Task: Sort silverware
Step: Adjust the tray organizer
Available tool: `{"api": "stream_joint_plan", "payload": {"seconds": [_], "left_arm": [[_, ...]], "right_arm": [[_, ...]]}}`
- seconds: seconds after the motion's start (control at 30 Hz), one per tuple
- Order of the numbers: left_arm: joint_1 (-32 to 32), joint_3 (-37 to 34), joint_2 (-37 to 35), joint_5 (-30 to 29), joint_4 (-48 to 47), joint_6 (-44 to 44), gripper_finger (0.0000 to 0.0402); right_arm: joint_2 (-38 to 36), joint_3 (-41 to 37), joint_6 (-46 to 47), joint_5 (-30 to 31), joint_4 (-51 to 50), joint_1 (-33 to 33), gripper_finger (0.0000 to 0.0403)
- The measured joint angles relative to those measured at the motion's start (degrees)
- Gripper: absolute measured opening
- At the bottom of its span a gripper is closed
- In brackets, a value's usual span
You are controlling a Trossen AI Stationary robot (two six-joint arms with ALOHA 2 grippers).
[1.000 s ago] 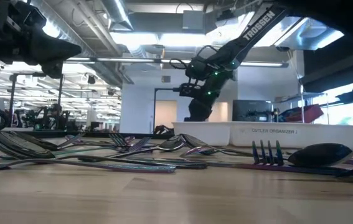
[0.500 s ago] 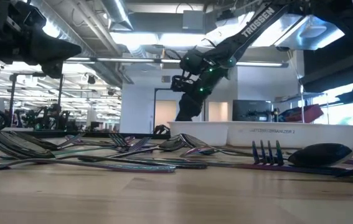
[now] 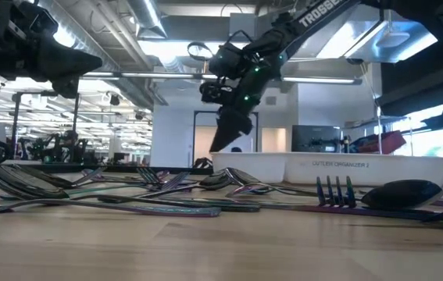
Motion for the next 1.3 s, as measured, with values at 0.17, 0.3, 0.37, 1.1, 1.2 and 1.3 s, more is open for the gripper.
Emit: {"api": "stream_joint_plan", "payload": {"seconds": [0.17, 0.3, 0.37, 1.1, 1.2, 1.3], "left_arm": [[0.0, 0.0, 0.0, 0.0, 0.0, 0.0, 0.0000], [0.0, 0.0, 0.0, 0.0, 0.0, 0.0, 0.0000], [0.0, 0.0, 0.0, 0.0, 0.0, 0.0, 0.0000], [0.0, 0.0, 0.0, 0.0, 0.0, 0.0, 0.0000], [0.0, 0.0, 0.0, 0.0, 0.0, 0.0, 0.0000], [0.0, 0.0, 0.0, 0.0, 0.0, 0.0, 0.0000]], "right_arm": [[-0.7, 0.0, -0.4, 0.7, -3.7, 1.8, 0.0013], [-0.7, 0.0, 0.1, 0.8, -3.8, 2.1, 0.0008], [-1.3, -0.1, 0.3, 0.8, -4.1, 2.2, 0.0006], [-3.4, -5.8, 2.7, -2.6, -3.3, 1.5, 0.0000], [-2.6, -5.9, 3.3, -3.8, 0.0, 1.9, 0.0000], [-2.3, -5.9, 4.1, -4.2, 2.3, 2.3, 0.0000]]}}
